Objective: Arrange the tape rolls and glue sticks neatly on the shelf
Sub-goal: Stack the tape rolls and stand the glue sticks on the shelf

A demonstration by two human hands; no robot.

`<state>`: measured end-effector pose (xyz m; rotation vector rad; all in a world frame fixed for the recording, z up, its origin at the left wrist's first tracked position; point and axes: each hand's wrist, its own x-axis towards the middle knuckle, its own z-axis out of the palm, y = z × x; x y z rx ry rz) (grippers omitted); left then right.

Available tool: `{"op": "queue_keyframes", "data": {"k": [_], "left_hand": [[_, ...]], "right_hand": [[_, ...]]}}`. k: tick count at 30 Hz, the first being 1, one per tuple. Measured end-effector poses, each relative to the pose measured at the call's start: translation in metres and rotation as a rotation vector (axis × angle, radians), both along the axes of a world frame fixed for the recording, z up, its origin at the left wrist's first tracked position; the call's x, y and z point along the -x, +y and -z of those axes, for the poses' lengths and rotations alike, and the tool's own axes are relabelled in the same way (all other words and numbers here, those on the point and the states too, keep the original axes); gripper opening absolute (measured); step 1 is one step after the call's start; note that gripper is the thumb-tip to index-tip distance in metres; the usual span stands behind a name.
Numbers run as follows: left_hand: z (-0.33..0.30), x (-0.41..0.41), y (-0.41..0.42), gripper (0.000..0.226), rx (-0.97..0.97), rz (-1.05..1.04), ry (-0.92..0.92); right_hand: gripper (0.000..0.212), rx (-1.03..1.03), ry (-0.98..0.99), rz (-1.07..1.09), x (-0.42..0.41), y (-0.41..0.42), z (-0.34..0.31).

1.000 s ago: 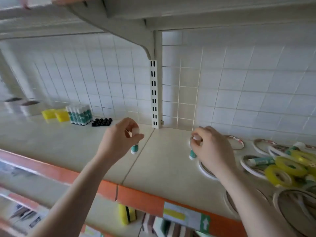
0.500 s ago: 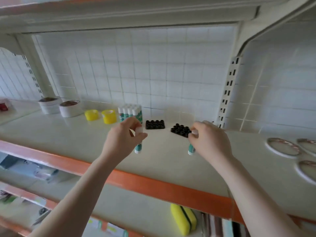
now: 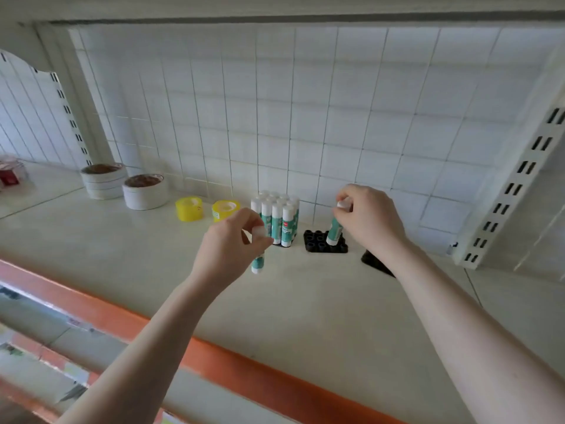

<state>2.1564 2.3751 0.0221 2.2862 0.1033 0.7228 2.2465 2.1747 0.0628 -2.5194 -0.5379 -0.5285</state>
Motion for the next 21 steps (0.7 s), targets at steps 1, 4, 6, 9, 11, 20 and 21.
{"op": "queue_keyframes", "data": {"k": [1,4,6,9,11,20,21], "left_hand": [[0.001,-0.004,0.003,0.024,0.004,-0.002,0.003],[0.004,-0.015,0.013,0.026,0.02,-0.003,0.004],[0.006,-0.019,0.019,0.028,0.02,-0.007,0.005],[0.009,-0.022,0.028,0.033,0.013,-0.021,0.007],[0.01,-0.025,0.034,0.031,0.02,-0.024,0.009],[0.017,-0.03,0.044,0.024,0.005,0.02,-0.001],[0.017,-0.031,0.044,0.023,0.013,0.021,-0.001]], "right_hand": [[0.02,0.002,0.006,-0.015,-0.009,0.006,-0.001],[0.019,0.013,0.031,-0.025,-0.034,0.02,0.002],[0.019,0.015,0.054,-0.018,-0.047,0.028,0.007],[0.021,0.025,0.069,-0.003,-0.058,0.04,0.015],[0.021,0.03,0.072,0.005,-0.061,0.046,0.021],[0.014,-0.011,0.07,0.019,-0.061,0.051,0.029],[0.015,-0.022,0.066,0.017,-0.06,0.05,0.029]]}}
